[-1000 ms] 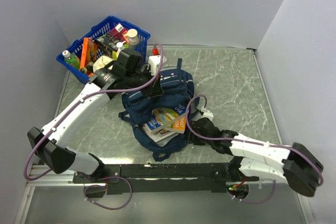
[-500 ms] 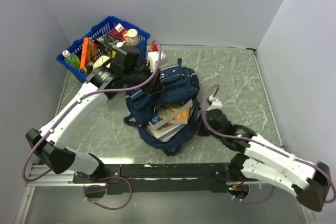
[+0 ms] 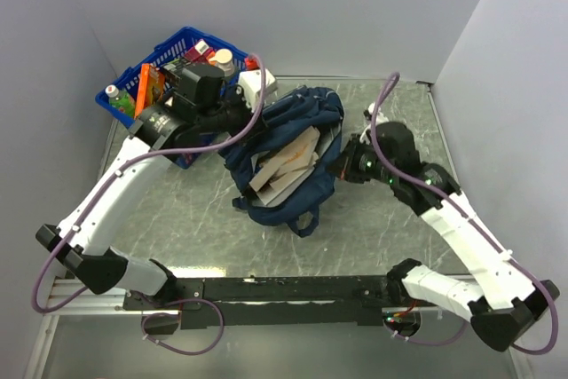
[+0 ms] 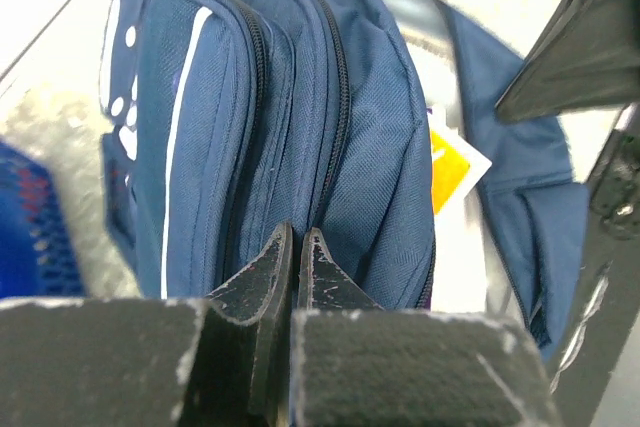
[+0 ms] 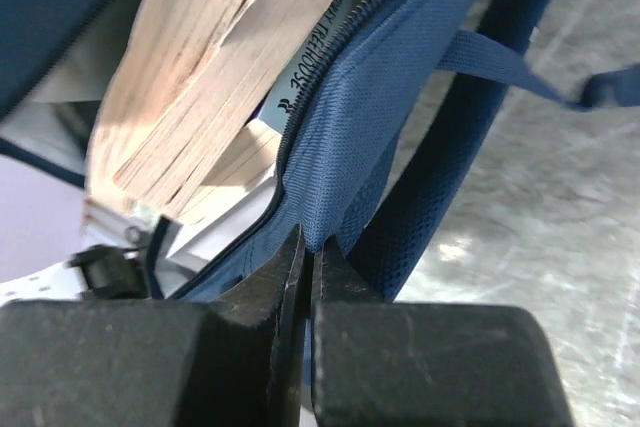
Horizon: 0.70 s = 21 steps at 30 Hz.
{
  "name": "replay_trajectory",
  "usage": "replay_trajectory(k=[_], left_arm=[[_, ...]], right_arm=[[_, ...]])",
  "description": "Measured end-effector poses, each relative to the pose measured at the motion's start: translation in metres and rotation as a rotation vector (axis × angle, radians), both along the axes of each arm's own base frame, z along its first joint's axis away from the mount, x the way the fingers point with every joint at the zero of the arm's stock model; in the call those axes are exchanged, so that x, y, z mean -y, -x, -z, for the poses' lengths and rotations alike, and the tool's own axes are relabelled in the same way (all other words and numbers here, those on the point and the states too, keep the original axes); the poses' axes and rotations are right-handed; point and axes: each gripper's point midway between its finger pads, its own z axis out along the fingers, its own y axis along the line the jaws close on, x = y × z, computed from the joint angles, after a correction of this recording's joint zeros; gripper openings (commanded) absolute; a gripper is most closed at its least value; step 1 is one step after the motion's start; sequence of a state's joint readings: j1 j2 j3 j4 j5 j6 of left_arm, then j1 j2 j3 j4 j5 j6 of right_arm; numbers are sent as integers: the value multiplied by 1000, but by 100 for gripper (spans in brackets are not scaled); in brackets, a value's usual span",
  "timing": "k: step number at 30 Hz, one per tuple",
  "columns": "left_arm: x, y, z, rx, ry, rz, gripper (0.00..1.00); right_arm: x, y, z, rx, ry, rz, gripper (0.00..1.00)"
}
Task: Pack the student bag
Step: Adjust the student bag at the center of the board.
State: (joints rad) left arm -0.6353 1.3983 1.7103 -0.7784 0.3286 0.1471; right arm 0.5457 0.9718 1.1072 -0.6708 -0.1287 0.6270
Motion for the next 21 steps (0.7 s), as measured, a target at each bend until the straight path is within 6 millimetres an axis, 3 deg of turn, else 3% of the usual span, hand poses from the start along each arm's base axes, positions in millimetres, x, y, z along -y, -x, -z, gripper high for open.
replay_trajectory(k=[3,7,10,12,15,19,21], left_arm=[[-11,0,-23,7,-31,-28,1],[-9,-6,-97,94,41,-42,1],[-13,5,-117,143,87,-35,1],[-19,17,-110,135,78,-31,1],[-32,34,-80,77,3,-39,1],[-25,32,-70,60,-40,-43,1],[-23,31,-66,65,-60,-50,1]], right_arm=[[-4,-7,-28,-16,-19,-22,0],[-17,-28,-100,85,-144,-62,0],[-20,-34,-129,137,-217,-90,0],[-21,-40,-127,109,-242,-110,0],[-27,-60,-107,43,-268,-141,0],[-38,-96,-75,-26,-291,-187,0],[-47,-103,-60,-64,-297,-219,0]])
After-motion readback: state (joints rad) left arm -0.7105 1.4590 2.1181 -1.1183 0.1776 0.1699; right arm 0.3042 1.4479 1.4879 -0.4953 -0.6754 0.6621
